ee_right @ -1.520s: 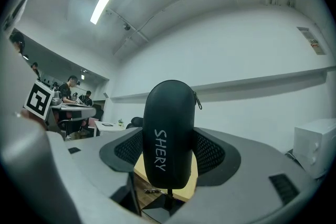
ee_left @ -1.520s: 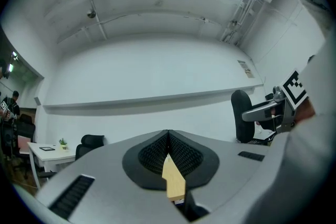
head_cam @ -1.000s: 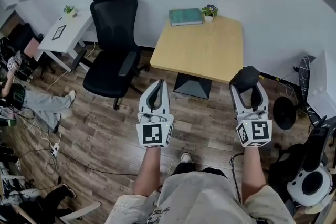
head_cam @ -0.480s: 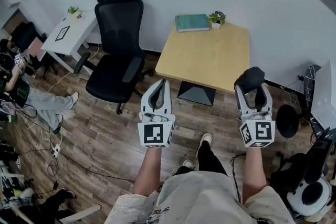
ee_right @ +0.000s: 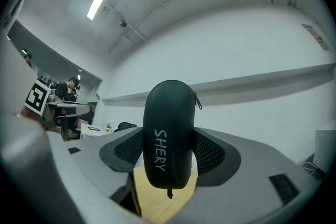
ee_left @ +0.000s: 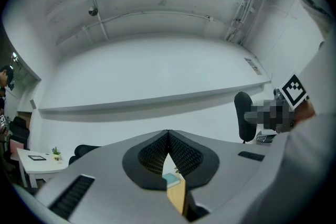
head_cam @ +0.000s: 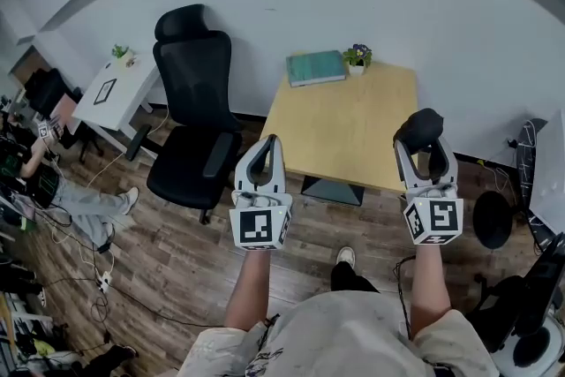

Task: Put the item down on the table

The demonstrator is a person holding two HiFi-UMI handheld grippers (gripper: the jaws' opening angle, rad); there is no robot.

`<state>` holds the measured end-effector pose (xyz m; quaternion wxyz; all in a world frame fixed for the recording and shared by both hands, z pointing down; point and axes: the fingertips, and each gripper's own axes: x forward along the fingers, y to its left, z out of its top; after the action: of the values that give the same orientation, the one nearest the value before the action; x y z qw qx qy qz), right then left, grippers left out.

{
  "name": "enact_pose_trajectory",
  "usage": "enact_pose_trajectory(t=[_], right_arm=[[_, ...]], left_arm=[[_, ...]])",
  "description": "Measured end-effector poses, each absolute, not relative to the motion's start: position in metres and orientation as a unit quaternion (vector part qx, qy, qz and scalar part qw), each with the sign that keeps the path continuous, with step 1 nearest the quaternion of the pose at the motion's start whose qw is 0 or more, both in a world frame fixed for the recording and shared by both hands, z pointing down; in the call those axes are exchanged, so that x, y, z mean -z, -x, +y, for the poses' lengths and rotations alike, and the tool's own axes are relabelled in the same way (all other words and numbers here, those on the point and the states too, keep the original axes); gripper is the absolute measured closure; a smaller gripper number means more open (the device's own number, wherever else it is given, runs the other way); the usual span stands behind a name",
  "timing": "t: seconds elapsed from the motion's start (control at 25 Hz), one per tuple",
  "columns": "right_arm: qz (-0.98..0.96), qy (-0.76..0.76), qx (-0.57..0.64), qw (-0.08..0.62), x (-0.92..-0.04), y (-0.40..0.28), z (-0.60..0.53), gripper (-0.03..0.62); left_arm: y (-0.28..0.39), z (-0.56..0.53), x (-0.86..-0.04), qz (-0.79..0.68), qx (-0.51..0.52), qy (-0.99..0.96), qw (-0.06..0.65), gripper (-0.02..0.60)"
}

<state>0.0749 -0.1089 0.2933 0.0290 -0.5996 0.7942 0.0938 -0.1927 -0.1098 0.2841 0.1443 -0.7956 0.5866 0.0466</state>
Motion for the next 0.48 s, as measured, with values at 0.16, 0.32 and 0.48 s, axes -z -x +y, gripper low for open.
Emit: enact_pose_trajectory(t=[0.16, 0.32, 0.48], right_arm=[[0.789, 0.607, -0.09, 0.034, -0.294, -0.098, -0.144, 0.289], [0.783, 0.617, -0.076, 0.032, -0.304, -0.124, -0.177, 0.289], [0.776, 0.627, -0.065, 0.032, -0.314, -0.151, -0.207, 0.289]], left_arm=[[0.169, -0.15, -0.279, 0.579, -0.044, 0.801, 0.149, 0.575], [0.139, -0.19, -0.281, 0.568, -0.035, 0.808, 0.149, 0.575], [0.11, -0.227, -0.284, 0.556, -0.03, 0.817, 0.149, 0.575]])
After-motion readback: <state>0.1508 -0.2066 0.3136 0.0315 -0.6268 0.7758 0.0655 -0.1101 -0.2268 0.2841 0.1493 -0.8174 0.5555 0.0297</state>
